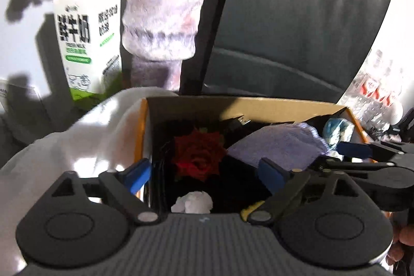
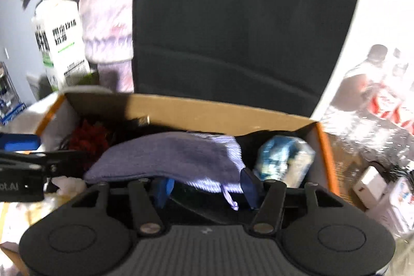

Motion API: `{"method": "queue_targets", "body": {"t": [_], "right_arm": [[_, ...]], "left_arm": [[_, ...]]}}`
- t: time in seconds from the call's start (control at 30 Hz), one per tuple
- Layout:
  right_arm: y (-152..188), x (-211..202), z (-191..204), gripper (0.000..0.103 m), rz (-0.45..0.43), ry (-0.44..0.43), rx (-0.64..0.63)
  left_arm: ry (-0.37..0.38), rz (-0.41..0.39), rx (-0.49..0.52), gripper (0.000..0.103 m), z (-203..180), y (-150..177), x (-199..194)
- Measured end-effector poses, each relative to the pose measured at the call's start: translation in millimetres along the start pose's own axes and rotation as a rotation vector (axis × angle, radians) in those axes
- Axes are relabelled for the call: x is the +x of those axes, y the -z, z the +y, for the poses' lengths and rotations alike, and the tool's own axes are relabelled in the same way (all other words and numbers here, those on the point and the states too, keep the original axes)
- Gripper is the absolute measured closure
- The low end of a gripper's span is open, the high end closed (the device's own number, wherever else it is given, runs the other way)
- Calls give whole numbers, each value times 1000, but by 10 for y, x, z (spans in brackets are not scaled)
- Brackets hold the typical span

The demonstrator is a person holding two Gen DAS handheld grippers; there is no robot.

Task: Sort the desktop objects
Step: 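Carry the tissue and pouch into the box and open both tools, then withdraw both open tools from the box back over the towel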

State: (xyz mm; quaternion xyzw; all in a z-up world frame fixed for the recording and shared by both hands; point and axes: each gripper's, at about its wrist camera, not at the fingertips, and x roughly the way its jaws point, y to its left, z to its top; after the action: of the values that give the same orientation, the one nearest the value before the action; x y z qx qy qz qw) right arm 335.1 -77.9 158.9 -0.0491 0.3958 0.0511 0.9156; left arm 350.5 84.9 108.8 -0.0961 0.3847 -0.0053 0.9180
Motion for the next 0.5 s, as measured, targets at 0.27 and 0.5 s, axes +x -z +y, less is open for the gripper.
{"method": "queue_targets", "body": {"t": [0.27, 0.5], "right_arm": [[68, -627, -296, 35, -32, -26, 110], [355, -1227, -371, 30, -81, -44, 120]], "left_arm": [[-83, 9, 0, 0, -159, 90, -567], [-101, 1, 11, 0, -278, 366, -1064]]}}
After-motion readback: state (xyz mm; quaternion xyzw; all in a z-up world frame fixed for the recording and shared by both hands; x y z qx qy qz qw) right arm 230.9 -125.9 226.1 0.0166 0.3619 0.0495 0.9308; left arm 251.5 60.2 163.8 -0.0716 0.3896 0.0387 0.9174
